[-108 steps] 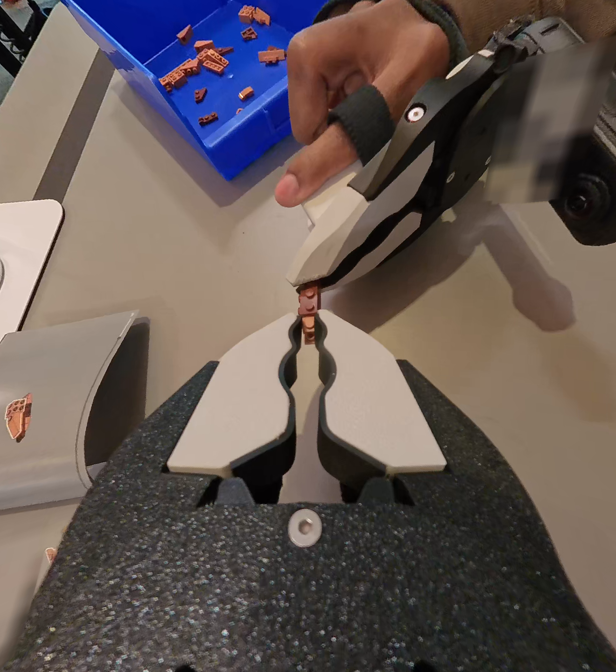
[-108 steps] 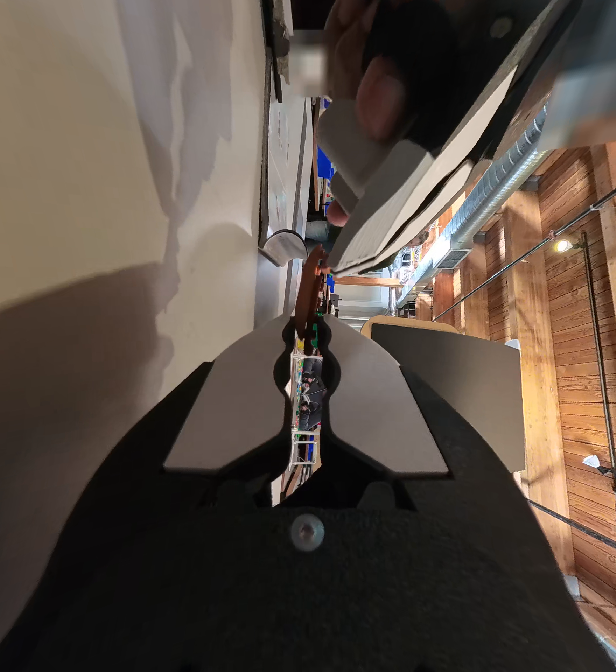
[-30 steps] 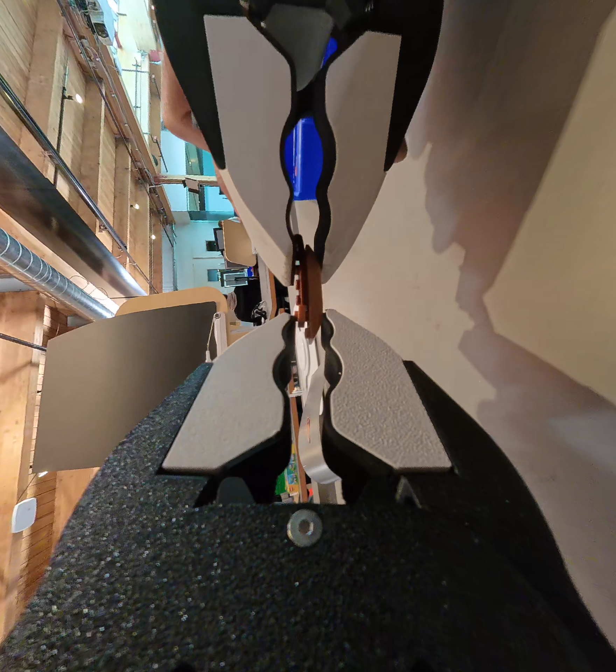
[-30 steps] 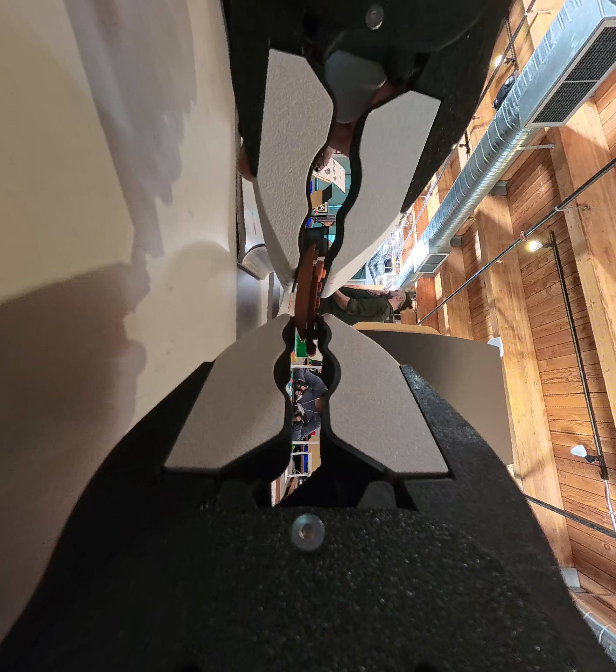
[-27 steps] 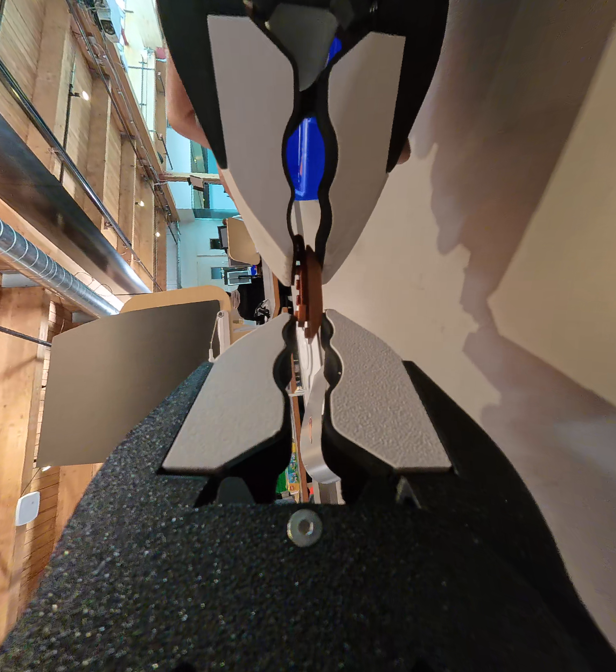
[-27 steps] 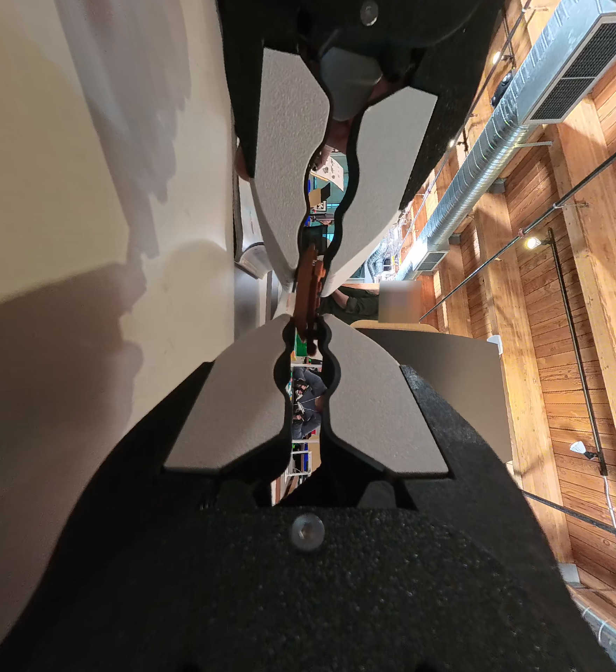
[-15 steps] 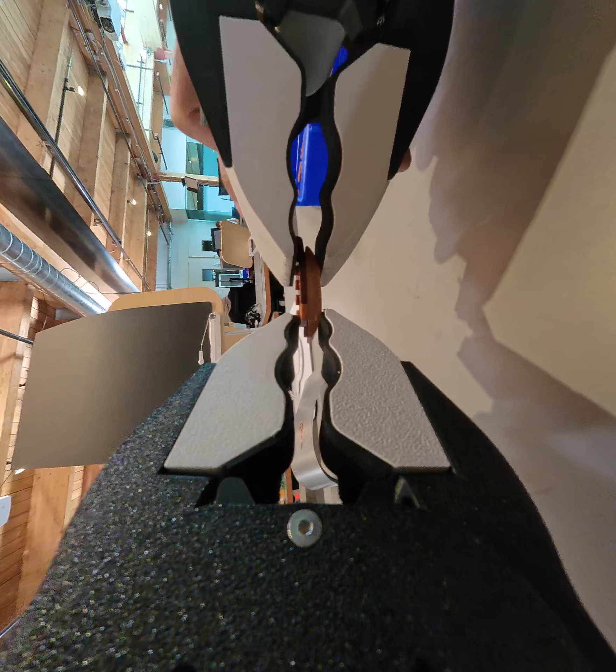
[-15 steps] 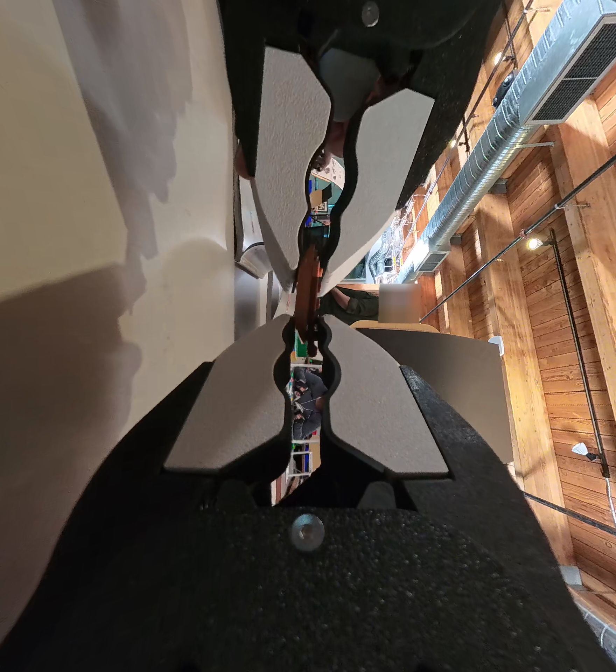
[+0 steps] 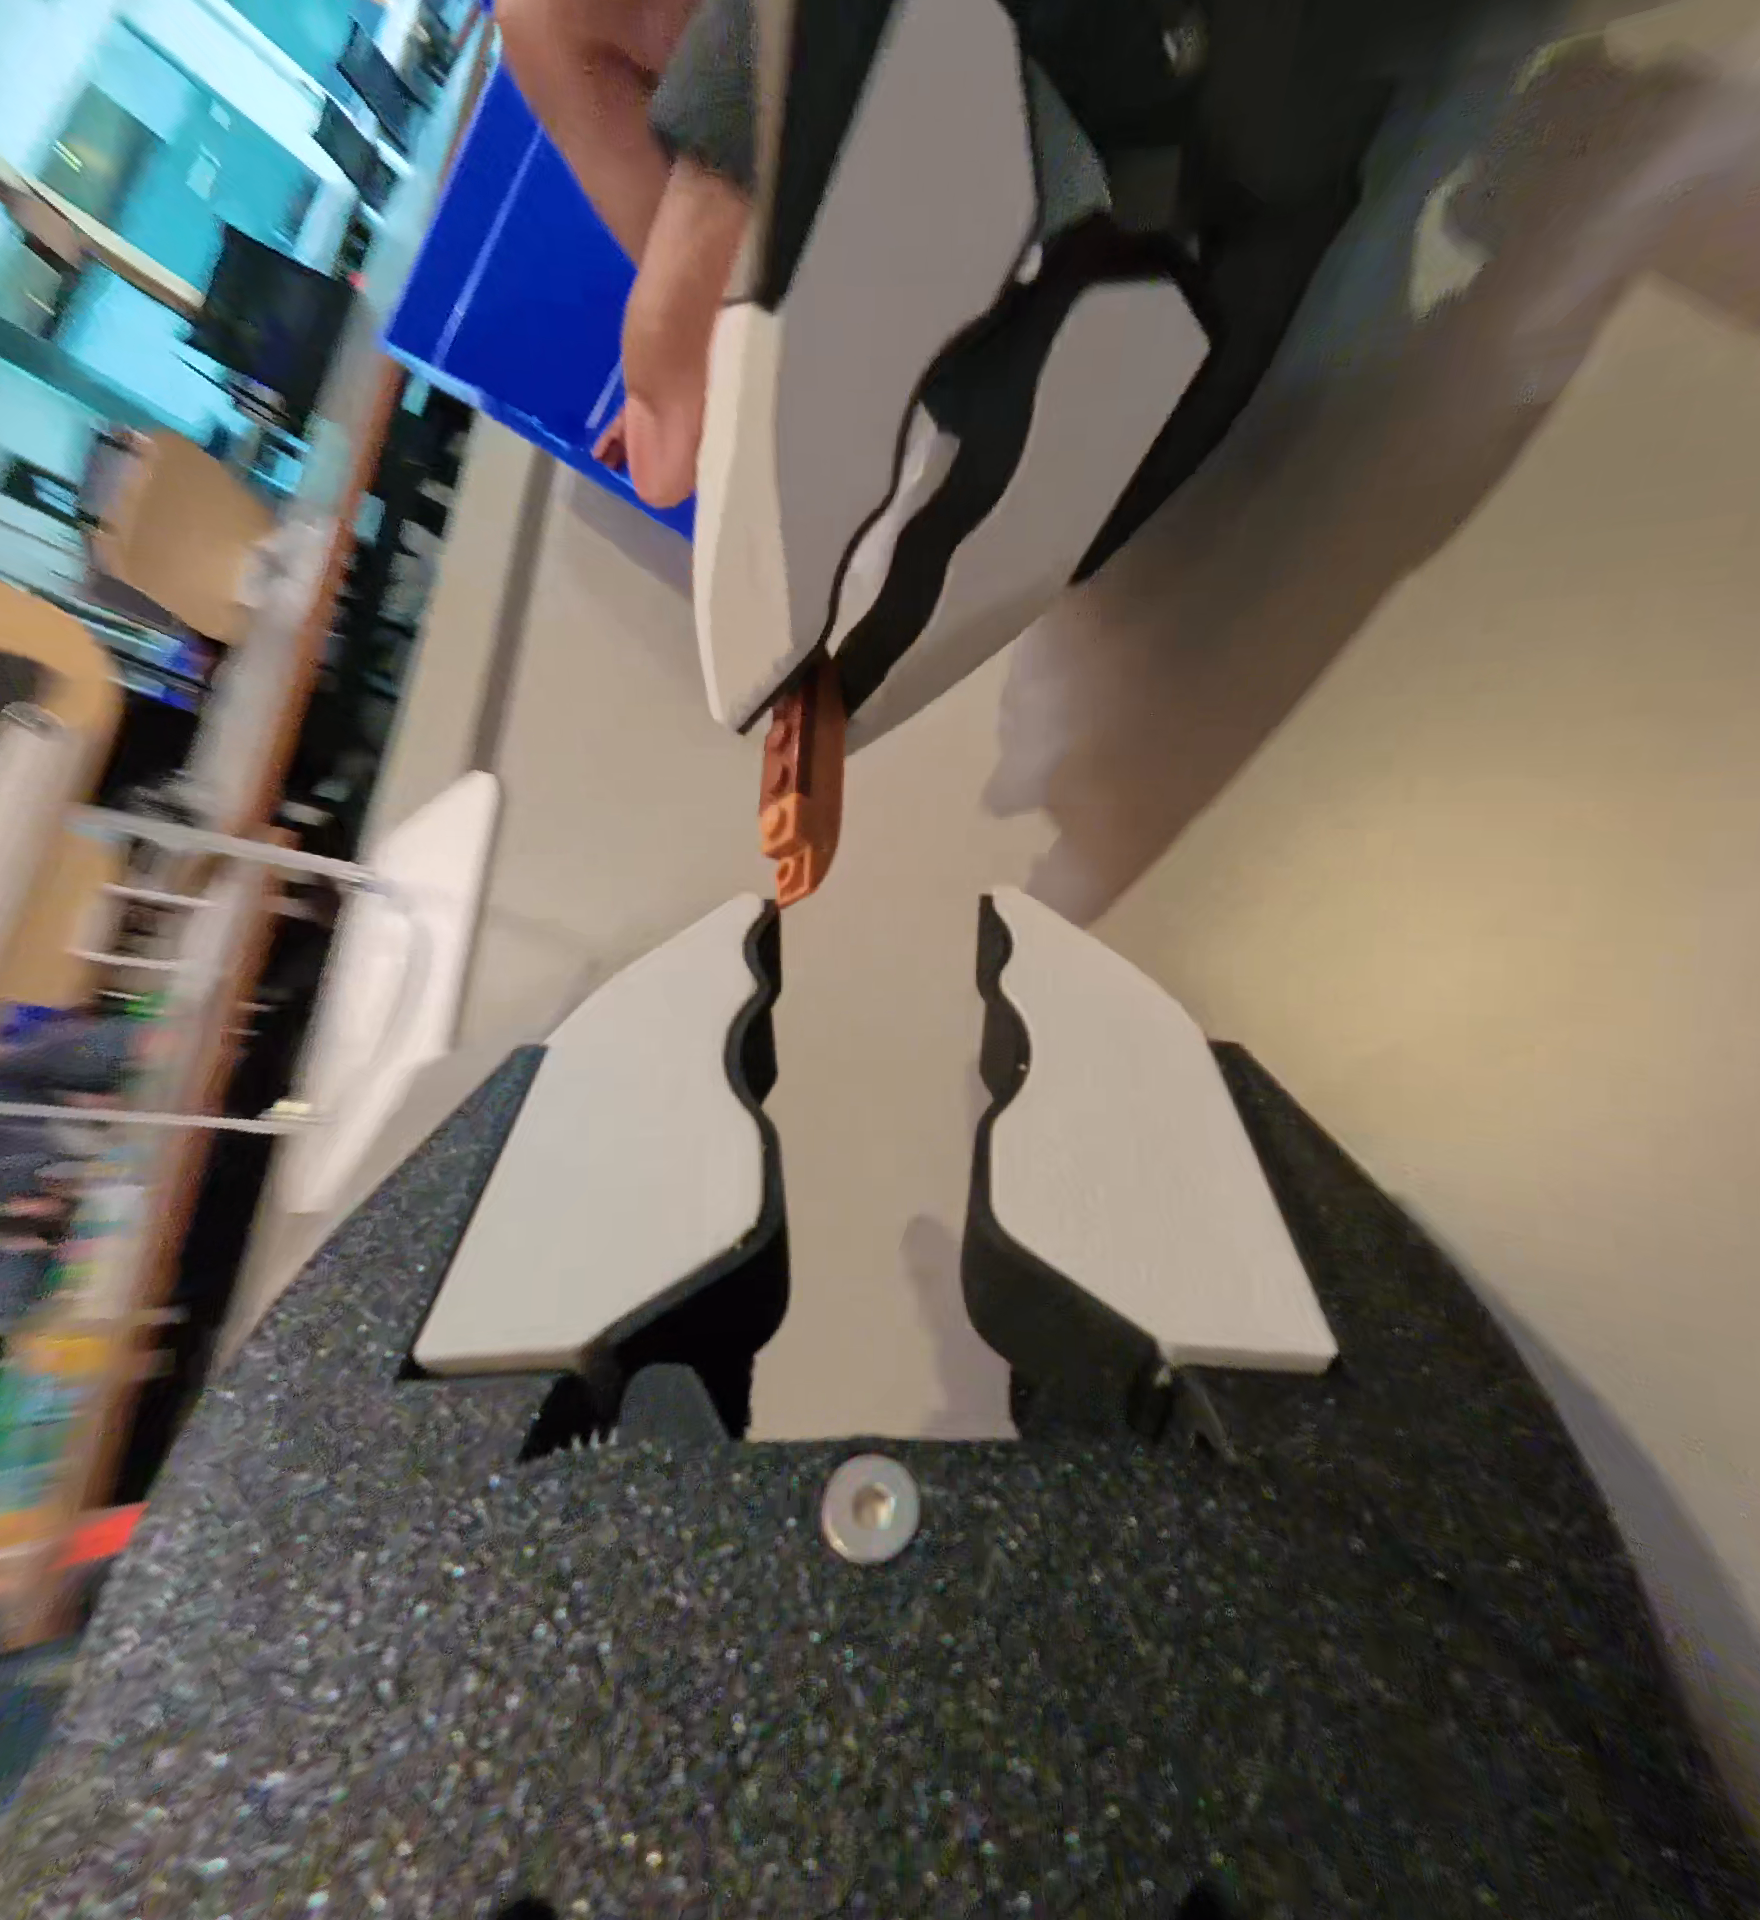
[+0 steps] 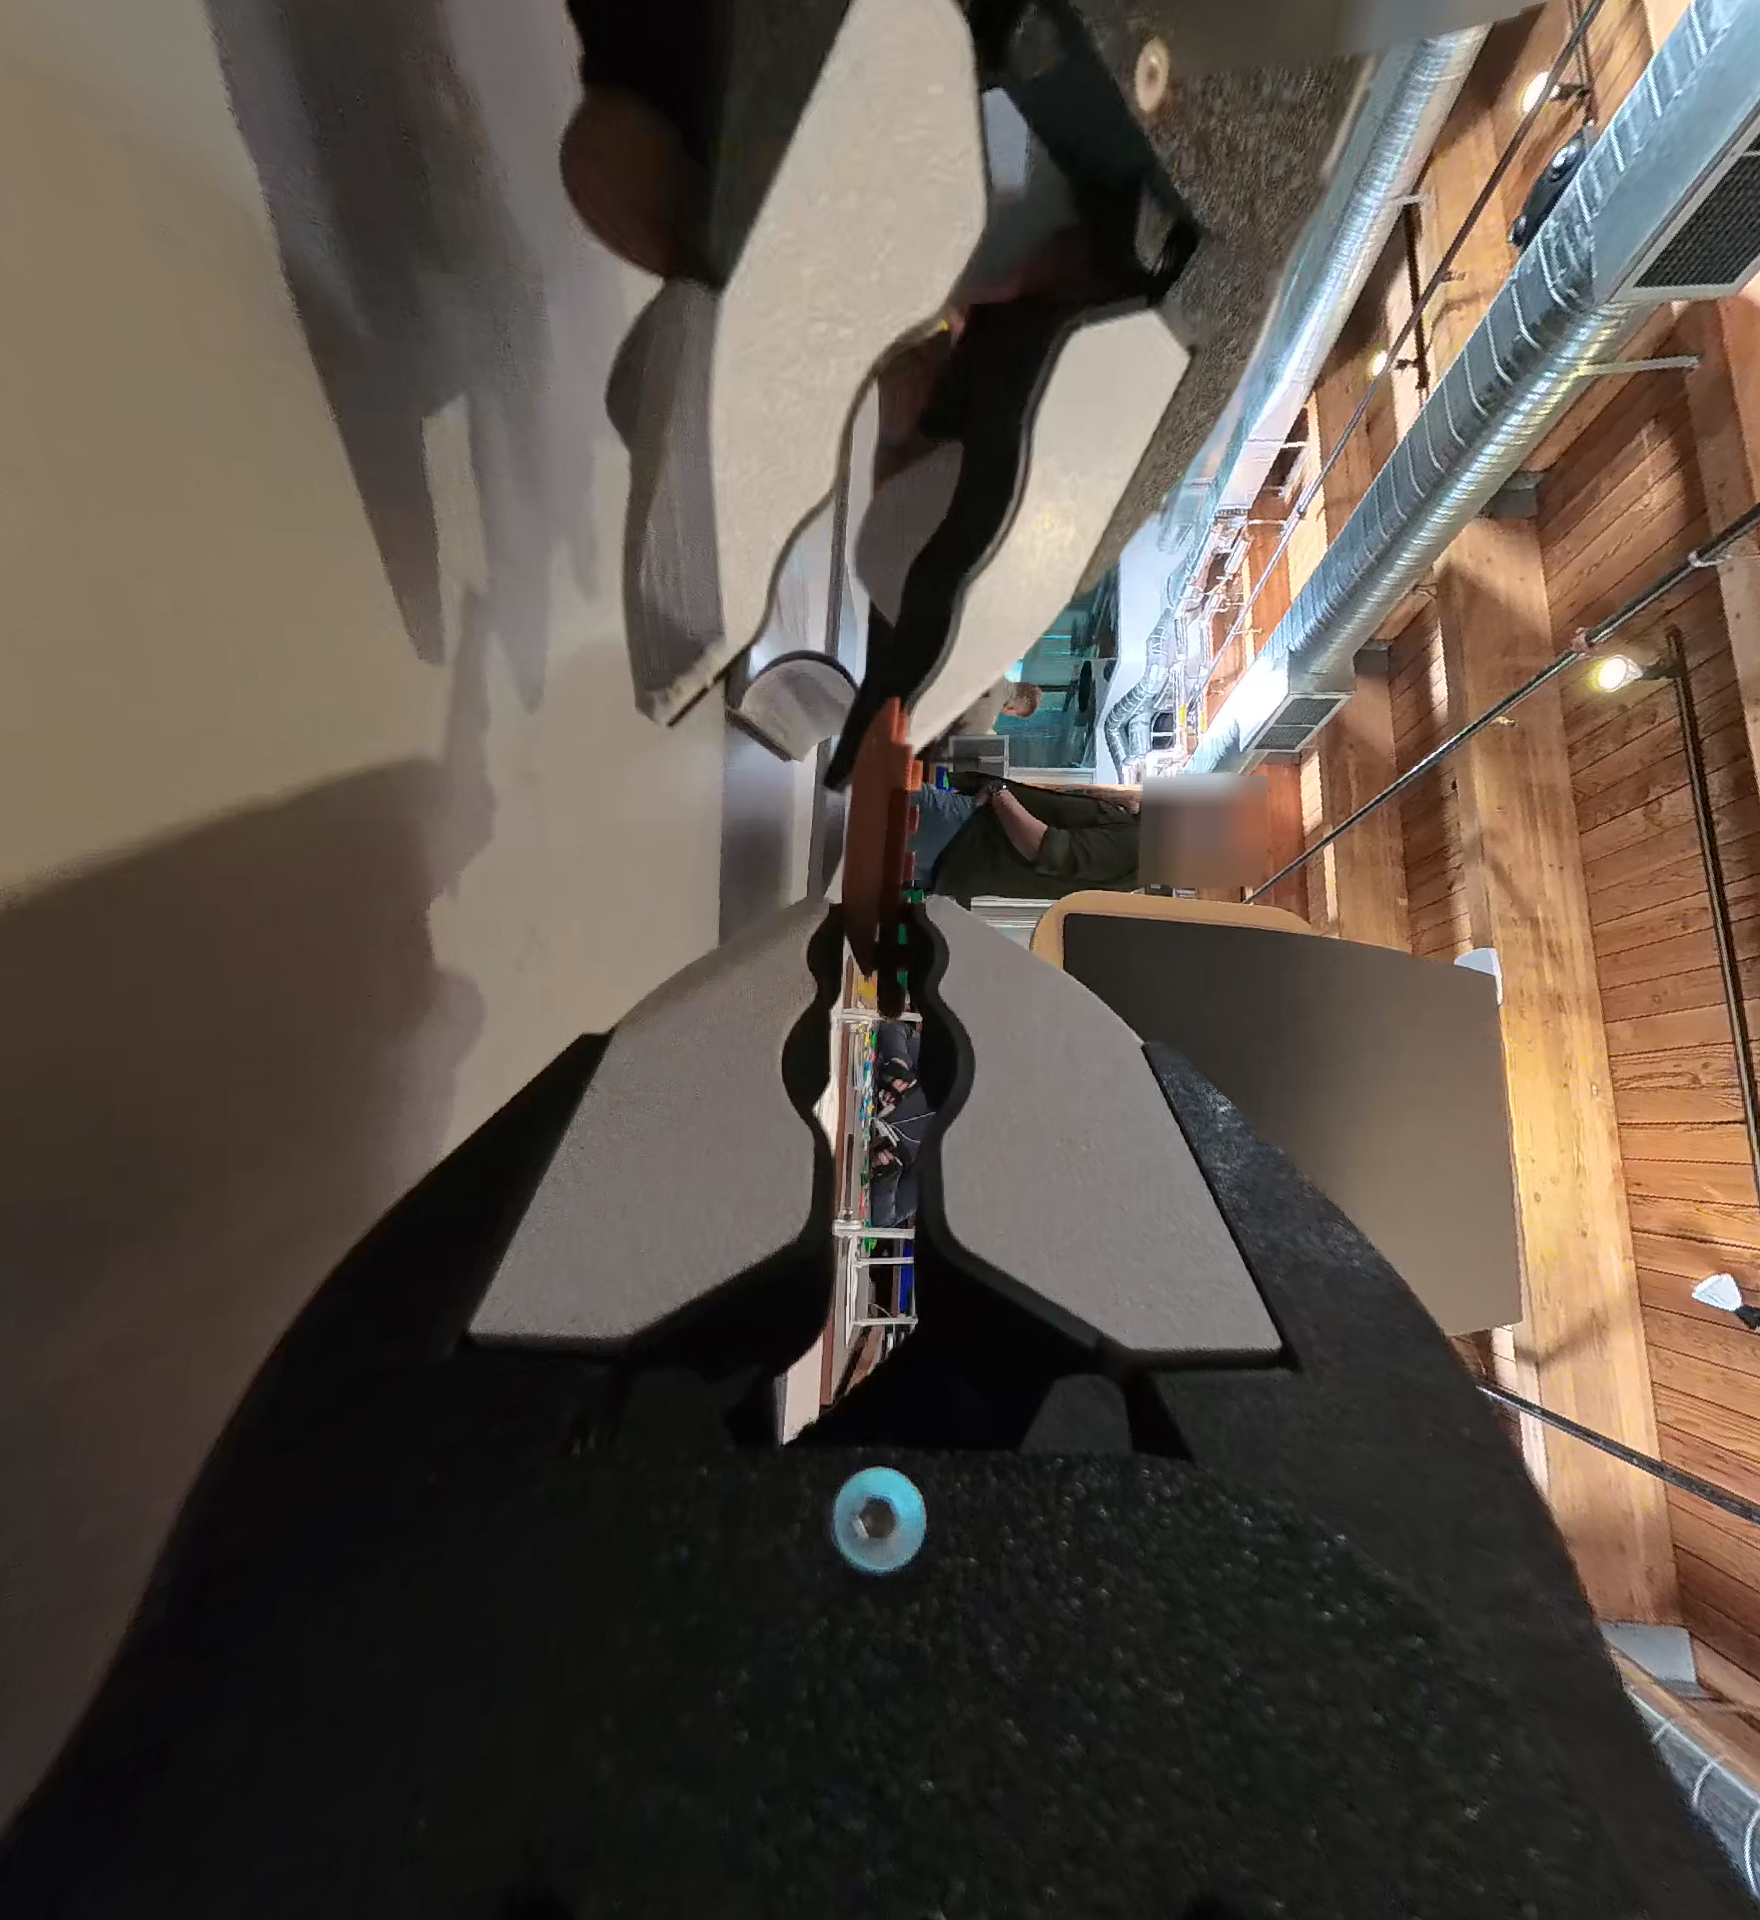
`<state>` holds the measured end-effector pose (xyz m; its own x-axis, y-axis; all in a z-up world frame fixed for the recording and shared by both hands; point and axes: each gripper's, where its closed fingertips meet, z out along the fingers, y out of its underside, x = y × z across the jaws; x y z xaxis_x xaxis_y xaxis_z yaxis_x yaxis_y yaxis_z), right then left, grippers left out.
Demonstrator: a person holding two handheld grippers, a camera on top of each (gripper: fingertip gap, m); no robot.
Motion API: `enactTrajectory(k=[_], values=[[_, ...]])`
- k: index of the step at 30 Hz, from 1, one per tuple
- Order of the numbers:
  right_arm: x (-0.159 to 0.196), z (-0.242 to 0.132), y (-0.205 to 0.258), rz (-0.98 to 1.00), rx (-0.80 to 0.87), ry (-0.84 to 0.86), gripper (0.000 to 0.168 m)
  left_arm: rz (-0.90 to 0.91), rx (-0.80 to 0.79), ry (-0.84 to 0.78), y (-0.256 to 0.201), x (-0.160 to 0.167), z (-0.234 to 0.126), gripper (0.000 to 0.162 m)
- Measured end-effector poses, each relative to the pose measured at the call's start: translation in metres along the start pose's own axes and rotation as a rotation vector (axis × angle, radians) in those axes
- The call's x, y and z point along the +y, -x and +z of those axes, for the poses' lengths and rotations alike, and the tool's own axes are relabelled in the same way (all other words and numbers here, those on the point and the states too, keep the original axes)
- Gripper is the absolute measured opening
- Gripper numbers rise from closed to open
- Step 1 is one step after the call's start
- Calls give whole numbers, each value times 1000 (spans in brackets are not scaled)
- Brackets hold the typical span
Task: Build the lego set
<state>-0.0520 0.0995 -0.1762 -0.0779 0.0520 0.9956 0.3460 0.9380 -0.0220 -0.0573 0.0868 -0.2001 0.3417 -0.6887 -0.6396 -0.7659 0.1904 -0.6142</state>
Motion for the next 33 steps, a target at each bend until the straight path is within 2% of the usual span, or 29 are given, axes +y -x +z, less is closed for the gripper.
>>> enactTrajectory(k=[4, 9, 16, 26, 33], values=[[-1, 1, 2, -13, 0, 2, 11, -286, 100, -71, -4, -6, 1, 38], [-3, 0, 2, -20, 6, -8, 11, -450, 147, -147, -5, -18, 3, 36], [-12, -3, 0, -57, 40, -44, 11, -476, 108, -180, -1, -20, 1, 14], [-13, -4, -2, 18, 41, -71, 25, -397, 60, -224, 2, -20, -3, 13], [-13, -4, 4, 98, -7, -91, 25, -355, 107, -223, -7, -16, -2, 13]])
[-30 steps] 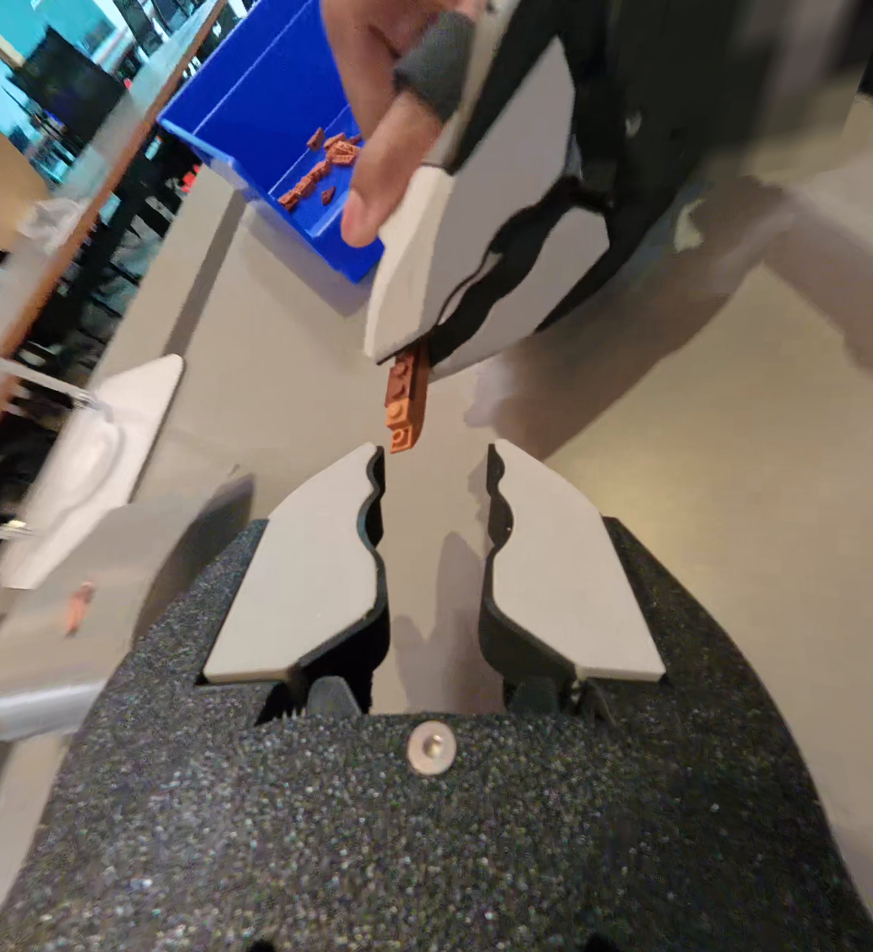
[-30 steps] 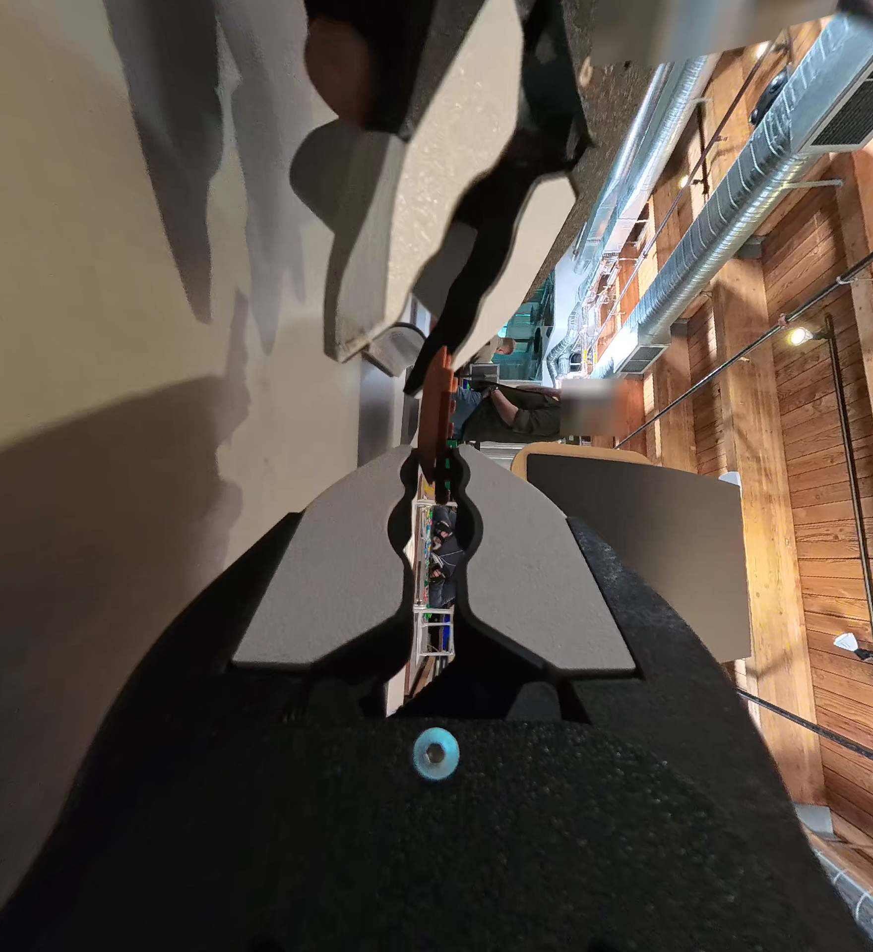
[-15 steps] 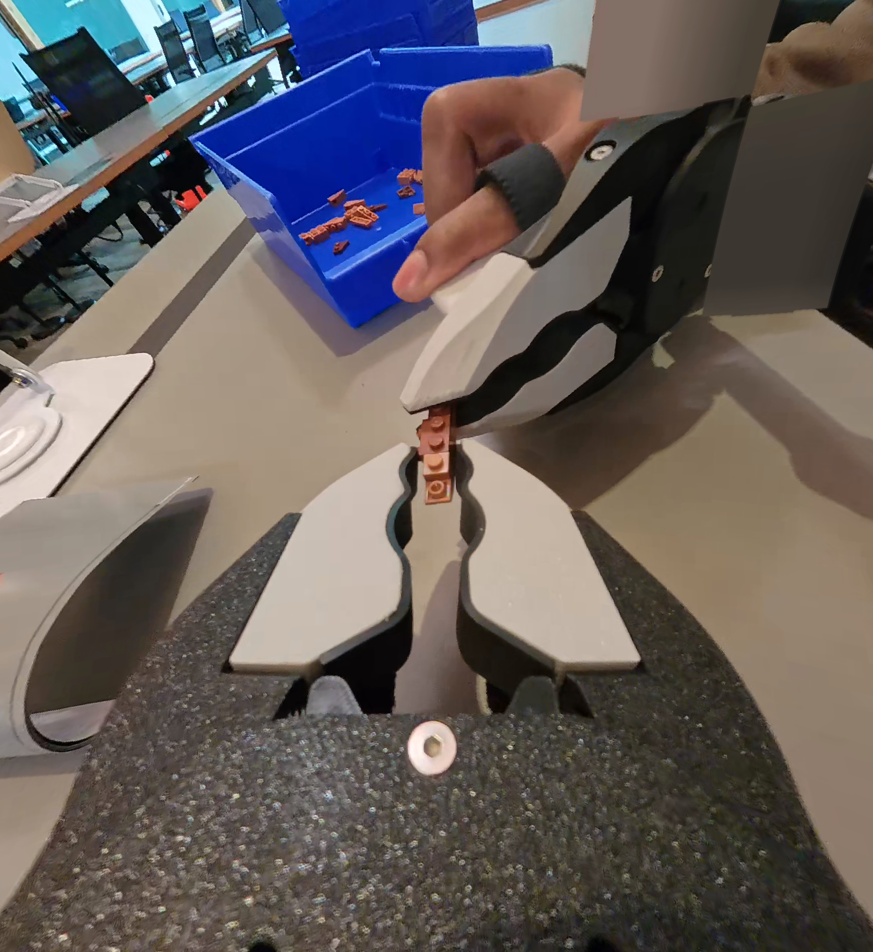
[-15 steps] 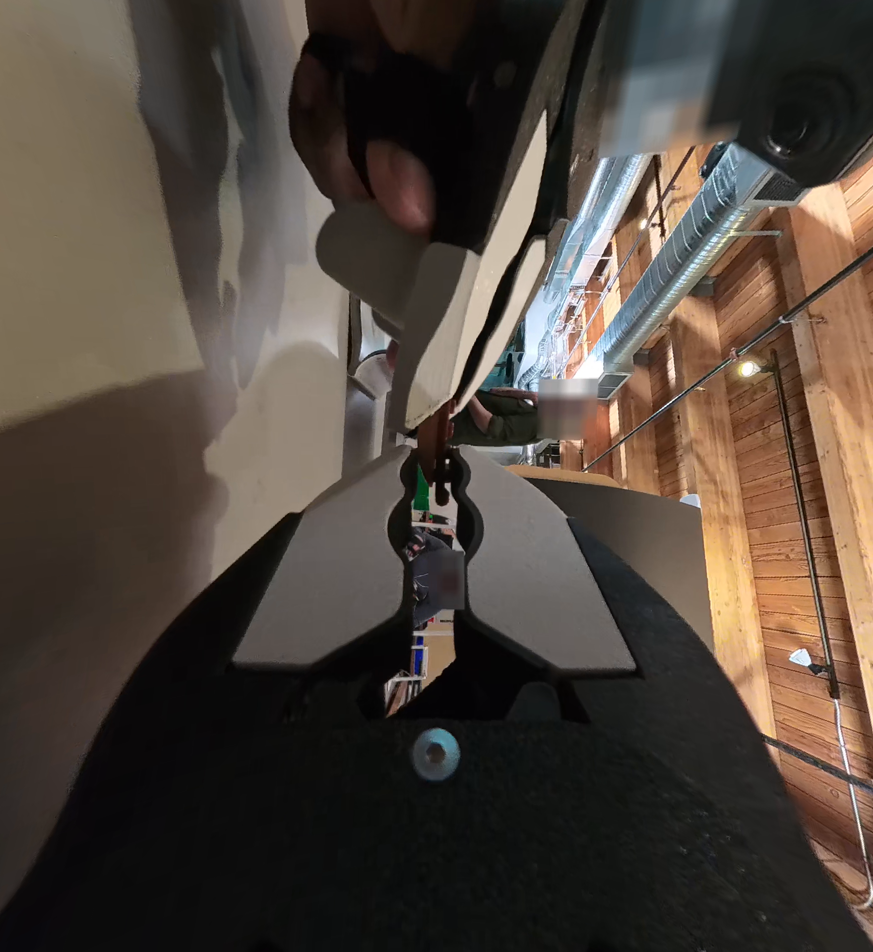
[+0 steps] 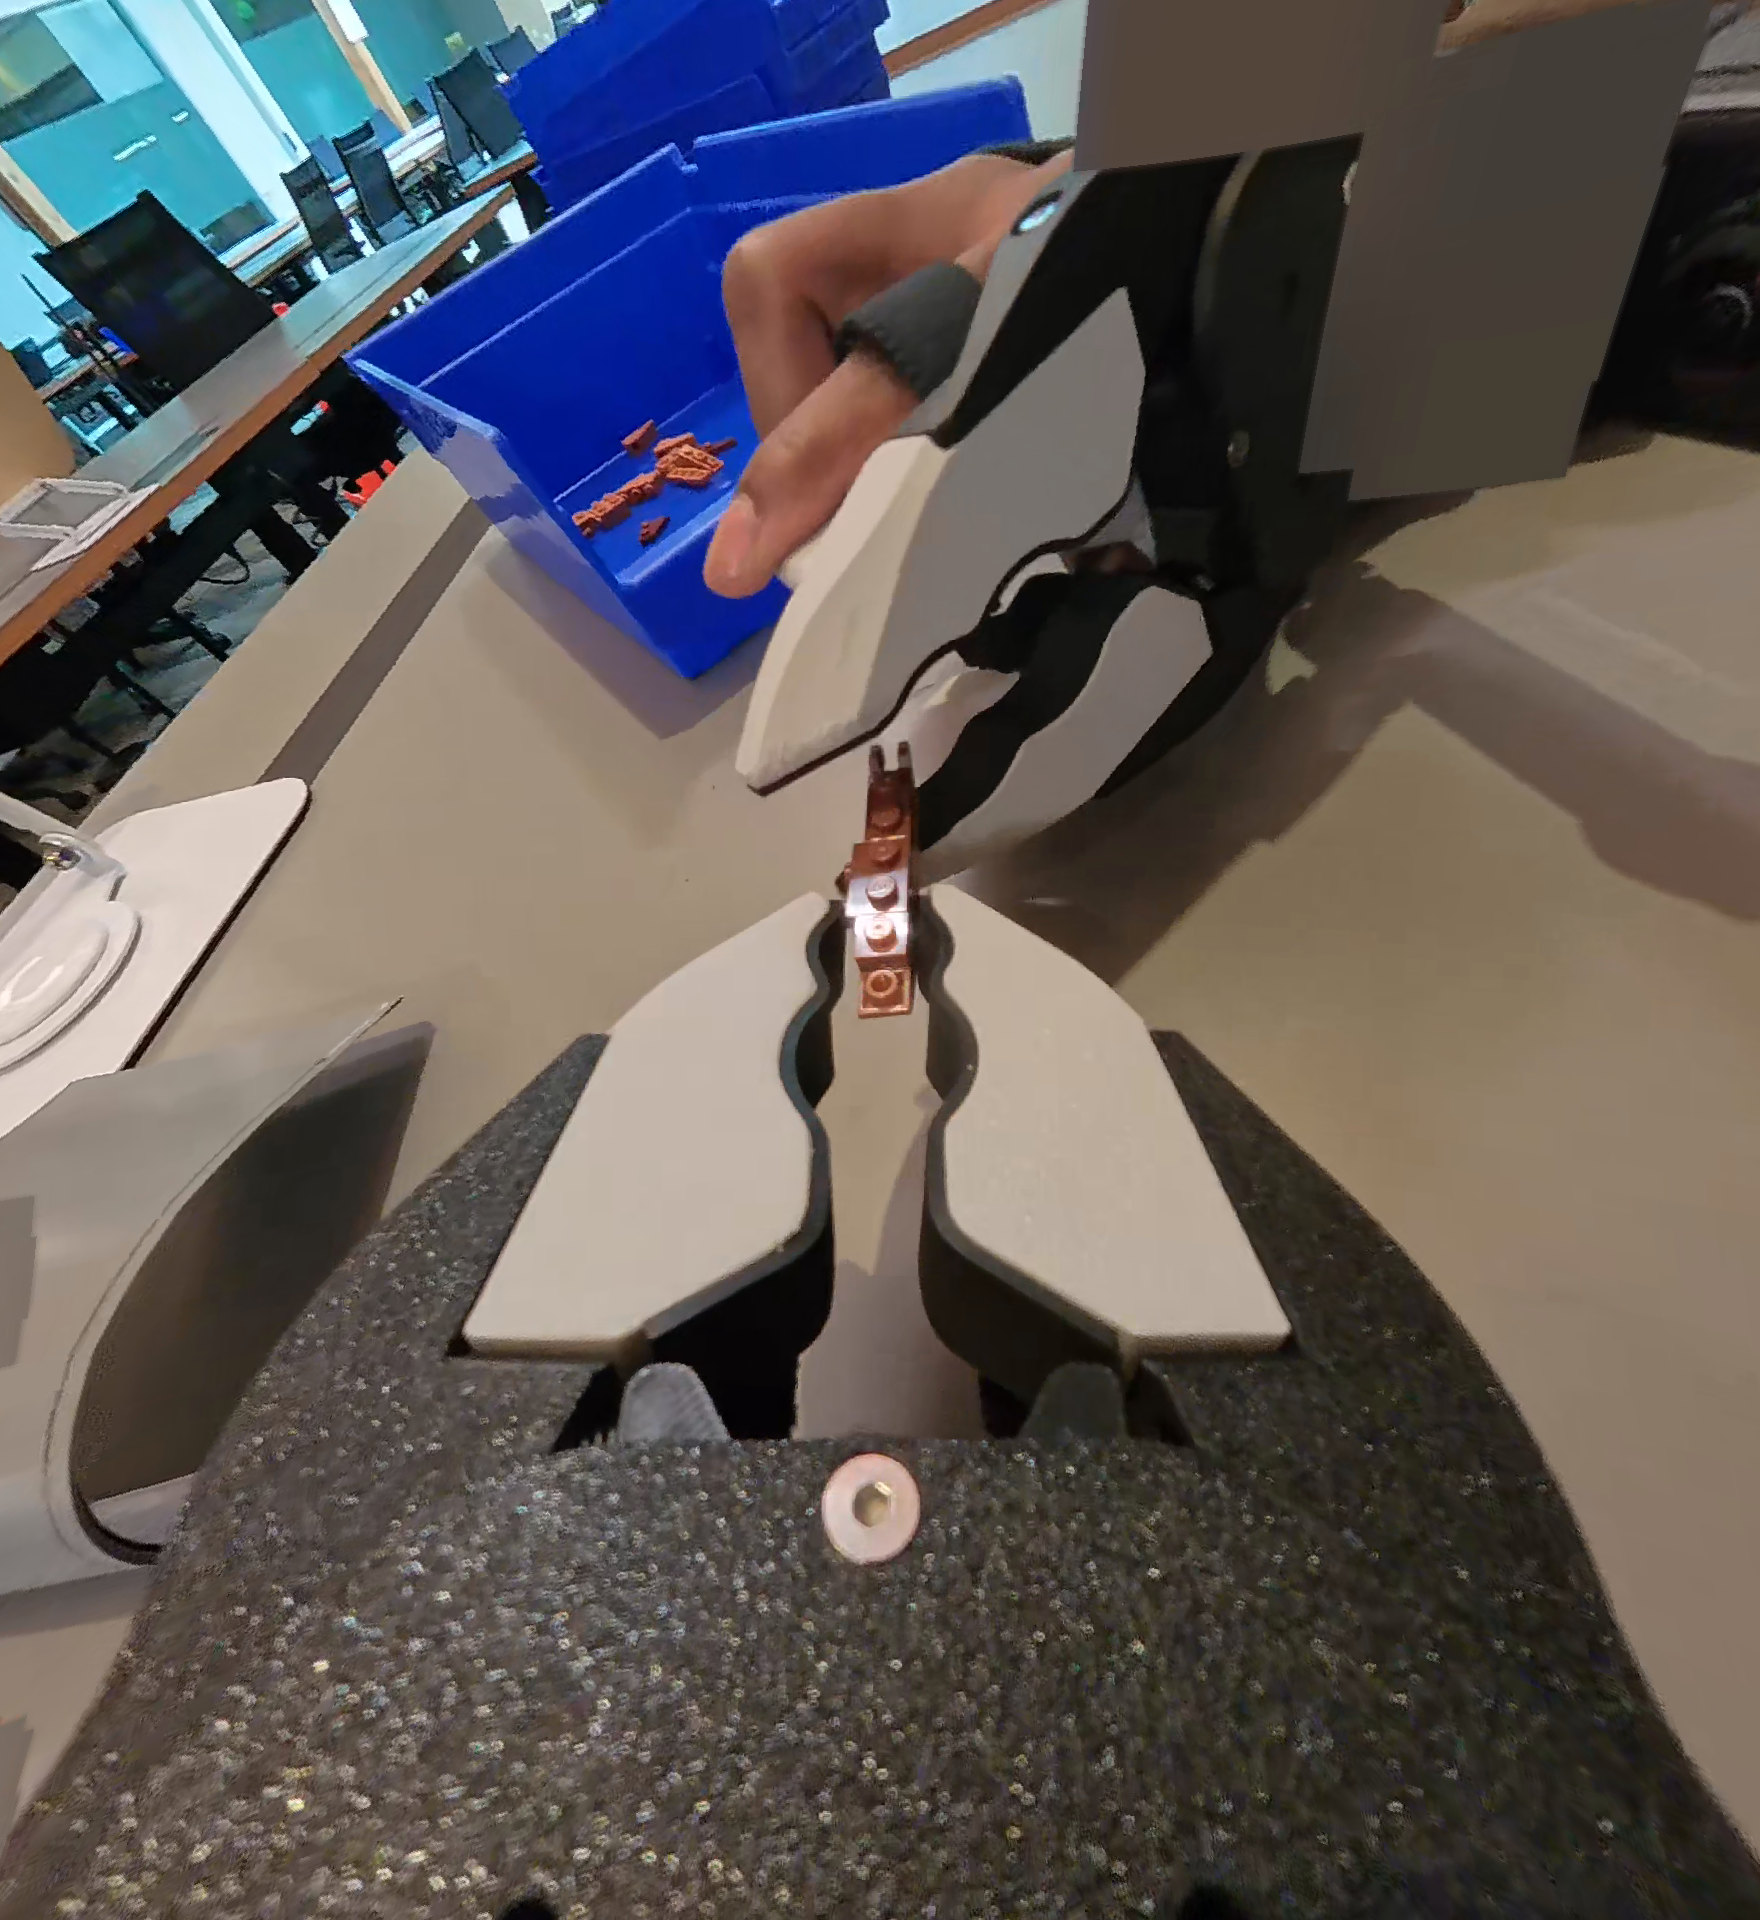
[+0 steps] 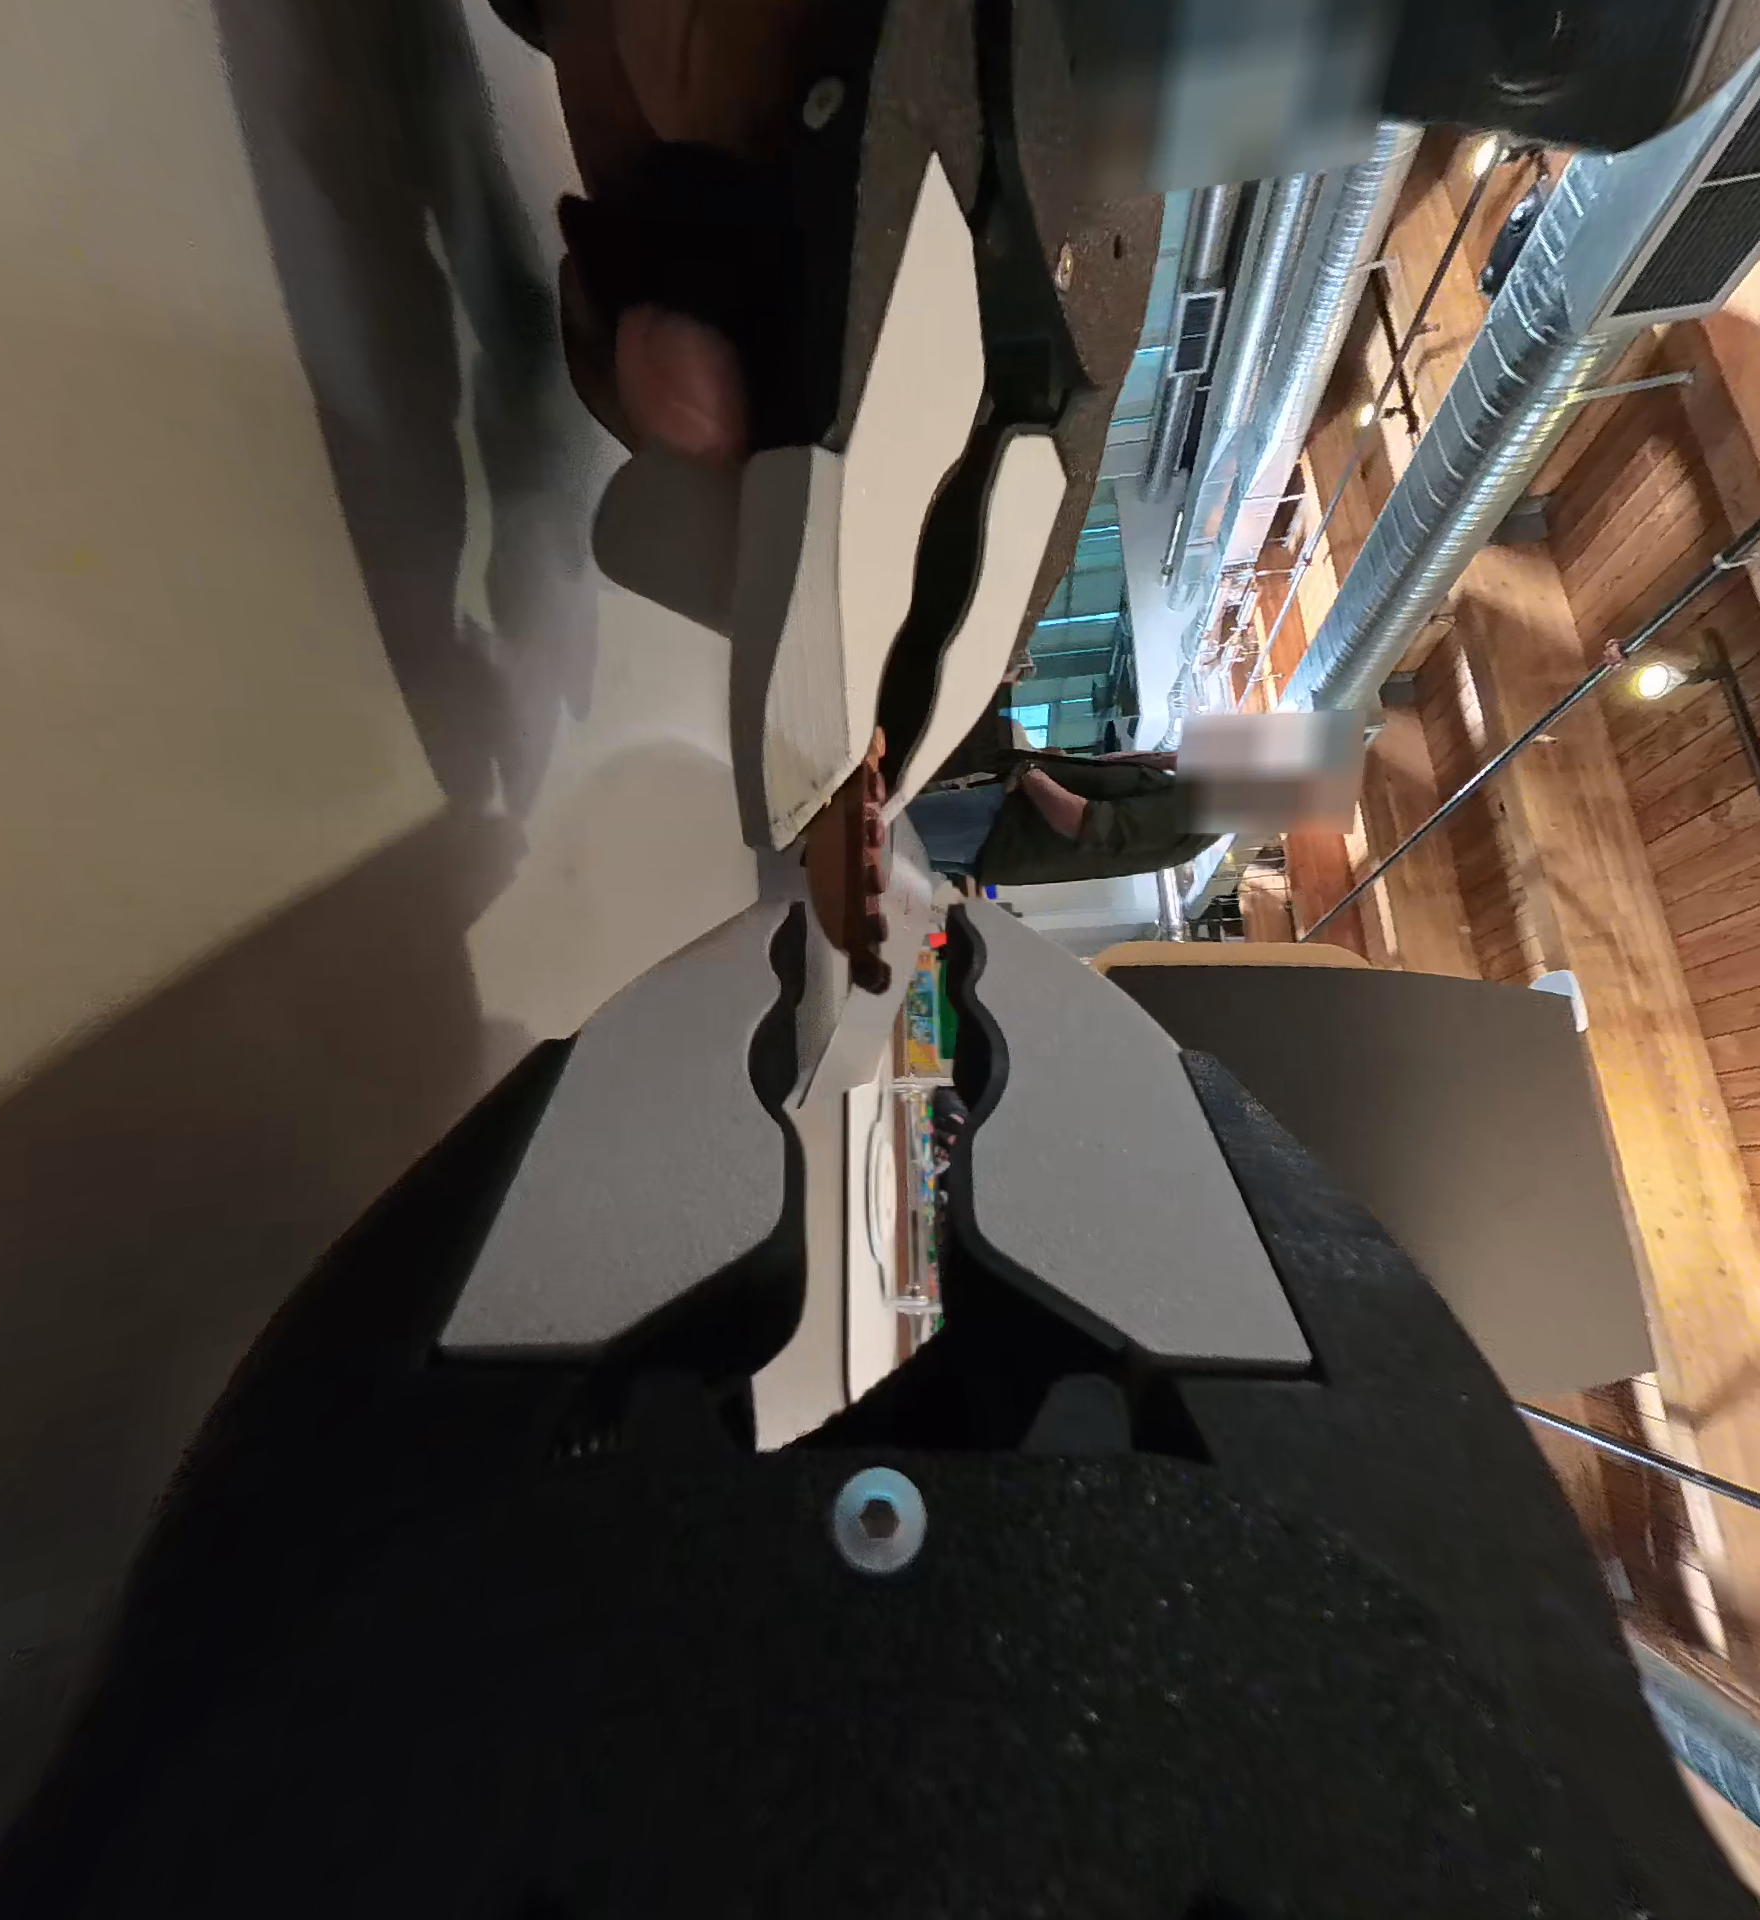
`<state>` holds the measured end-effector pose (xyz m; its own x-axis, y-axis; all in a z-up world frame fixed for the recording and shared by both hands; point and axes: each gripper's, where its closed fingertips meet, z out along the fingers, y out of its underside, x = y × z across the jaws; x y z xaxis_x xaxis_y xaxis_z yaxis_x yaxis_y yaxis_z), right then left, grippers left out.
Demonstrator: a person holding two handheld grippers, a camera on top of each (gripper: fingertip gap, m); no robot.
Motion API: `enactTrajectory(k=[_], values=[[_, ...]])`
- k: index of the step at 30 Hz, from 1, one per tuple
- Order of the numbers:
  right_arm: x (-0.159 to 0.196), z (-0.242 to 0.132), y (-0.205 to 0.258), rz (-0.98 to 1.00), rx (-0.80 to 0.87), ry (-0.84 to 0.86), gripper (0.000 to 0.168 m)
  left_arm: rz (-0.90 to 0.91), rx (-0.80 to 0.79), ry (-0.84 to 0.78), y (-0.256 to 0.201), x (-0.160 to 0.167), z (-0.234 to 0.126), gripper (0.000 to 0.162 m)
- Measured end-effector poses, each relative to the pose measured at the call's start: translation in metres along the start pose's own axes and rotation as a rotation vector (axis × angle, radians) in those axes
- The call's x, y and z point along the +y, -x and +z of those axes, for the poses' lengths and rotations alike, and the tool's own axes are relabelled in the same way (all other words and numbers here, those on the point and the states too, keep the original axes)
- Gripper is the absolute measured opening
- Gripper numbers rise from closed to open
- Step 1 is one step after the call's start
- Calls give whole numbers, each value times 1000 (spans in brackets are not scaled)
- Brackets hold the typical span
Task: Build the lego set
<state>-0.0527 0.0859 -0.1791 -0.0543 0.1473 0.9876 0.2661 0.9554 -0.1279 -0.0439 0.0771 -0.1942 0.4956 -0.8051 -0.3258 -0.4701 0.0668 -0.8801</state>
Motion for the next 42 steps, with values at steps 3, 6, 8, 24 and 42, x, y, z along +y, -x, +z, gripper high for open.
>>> enactTrajectory(k=[3, 6, 8, 24, 42], values=[[-2, 0, 4, 2, -20, -10, 22, -7, 20, 5, -2, 3, 1, 13], [-5, 0, 10, -10, -42, -21, 13, -20, 45, 1, -4, 4, 0, 13], [-5, 0, 12, -14, -50, -21, 12, -23, 54, 15, -5, 7, 0, 14], [36, 4, 39, 59, -253, 196, 12, -160, -52, 153, 24, 34, -9, 31], [39, -9, 56, 71, -445, 253, 13, -121, -68, 219, 23, 44, -7, 29]])
